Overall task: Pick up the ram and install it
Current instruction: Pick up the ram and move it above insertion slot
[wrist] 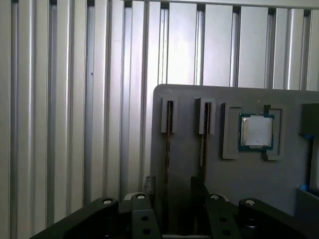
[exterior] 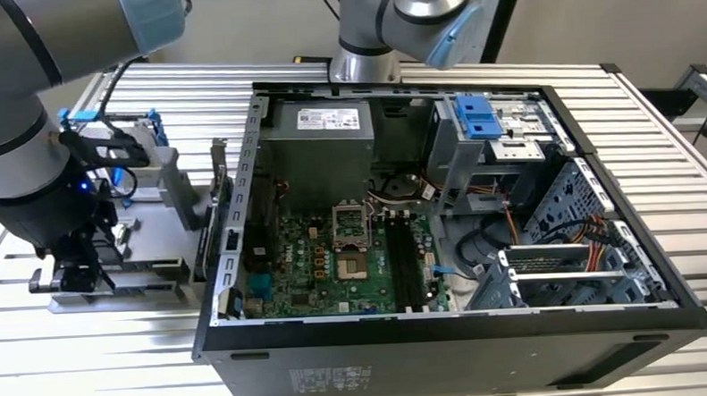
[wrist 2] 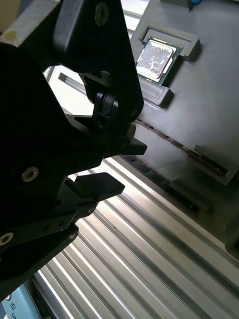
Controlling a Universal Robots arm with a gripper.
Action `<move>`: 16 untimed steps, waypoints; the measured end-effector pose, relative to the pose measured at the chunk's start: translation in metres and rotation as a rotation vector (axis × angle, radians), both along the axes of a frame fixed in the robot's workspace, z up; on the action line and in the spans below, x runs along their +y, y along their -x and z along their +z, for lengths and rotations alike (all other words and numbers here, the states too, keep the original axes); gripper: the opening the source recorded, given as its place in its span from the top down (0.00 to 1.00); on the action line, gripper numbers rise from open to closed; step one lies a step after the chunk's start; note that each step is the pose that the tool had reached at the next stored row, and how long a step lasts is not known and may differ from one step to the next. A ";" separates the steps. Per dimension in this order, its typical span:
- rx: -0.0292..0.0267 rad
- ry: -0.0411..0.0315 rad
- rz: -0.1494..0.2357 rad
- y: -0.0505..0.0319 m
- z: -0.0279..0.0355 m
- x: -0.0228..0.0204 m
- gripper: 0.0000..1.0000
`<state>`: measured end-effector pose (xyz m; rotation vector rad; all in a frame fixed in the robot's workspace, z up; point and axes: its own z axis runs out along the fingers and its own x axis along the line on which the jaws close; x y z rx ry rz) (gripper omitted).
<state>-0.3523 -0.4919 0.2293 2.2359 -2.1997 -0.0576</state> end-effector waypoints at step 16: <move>-0.0001 0.0069 -0.035 0.0000 -0.0171 0.0000 0.00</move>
